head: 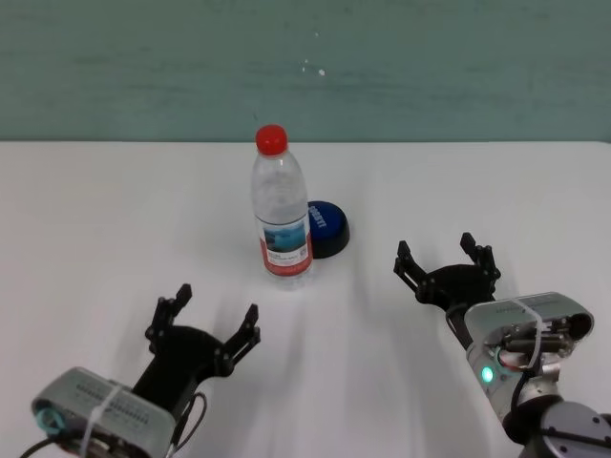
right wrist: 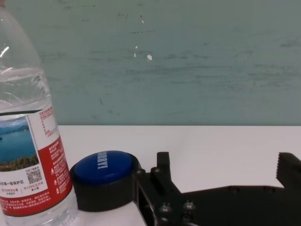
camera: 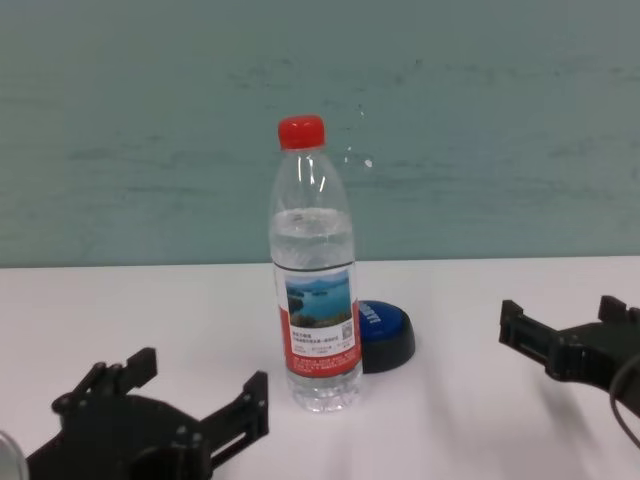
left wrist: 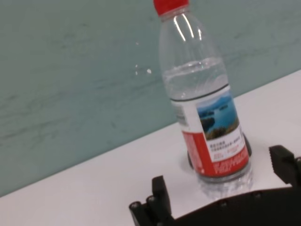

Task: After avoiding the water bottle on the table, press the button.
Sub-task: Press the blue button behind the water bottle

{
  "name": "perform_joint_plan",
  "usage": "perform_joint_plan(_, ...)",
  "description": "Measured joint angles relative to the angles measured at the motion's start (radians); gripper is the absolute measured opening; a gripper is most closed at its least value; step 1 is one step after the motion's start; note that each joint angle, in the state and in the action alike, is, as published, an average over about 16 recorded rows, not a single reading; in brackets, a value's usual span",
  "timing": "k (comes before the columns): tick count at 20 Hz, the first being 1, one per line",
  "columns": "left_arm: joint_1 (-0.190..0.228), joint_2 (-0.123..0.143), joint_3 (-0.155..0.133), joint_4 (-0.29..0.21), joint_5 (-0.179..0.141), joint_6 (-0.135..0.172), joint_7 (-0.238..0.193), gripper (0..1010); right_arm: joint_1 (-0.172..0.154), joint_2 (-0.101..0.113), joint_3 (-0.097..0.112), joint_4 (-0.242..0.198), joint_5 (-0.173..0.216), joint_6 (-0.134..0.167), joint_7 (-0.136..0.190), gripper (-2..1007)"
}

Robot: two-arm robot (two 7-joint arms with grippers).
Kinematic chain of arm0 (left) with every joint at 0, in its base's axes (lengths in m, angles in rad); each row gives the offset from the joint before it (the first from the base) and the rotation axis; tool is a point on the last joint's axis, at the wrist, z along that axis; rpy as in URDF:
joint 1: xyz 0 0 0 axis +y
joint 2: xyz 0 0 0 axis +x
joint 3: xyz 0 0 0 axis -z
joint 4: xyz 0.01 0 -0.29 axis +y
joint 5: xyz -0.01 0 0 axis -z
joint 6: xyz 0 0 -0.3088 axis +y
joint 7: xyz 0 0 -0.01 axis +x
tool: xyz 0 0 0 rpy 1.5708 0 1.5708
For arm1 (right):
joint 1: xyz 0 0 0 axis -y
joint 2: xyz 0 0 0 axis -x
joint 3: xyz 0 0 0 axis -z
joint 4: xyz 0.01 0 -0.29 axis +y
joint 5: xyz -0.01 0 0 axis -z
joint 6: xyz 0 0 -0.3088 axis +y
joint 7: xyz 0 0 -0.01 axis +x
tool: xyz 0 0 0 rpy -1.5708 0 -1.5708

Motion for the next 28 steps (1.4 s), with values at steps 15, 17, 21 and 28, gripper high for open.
perform_joint_plan(15,0.061,0.005,-0.077,-0.034,0.003,-0.064,0.024,1000,0.0,0.0,0.0,0.0,0.0,0.0,0.0,1004)
perform_joint_plan(17,0.062,0.004,-0.089,-0.028,-0.004,-0.078,0.022,1000,0.0,0.0,0.0,0.0,0.0,0.0,0.0,1004)
perform_joint_plan(21,0.057,0.003,-0.105,-0.011,-0.017,-0.095,0.015,1000,0.0,0.0,0.0,0.0,0.0,0.0,0.0,1004)
perform_joint_plan(28,0.044,0.0,-0.119,0.014,-0.031,-0.11,0.002,1000,0.0,0.0,0.0,0.0,0.0,0.0,0.0,1004)
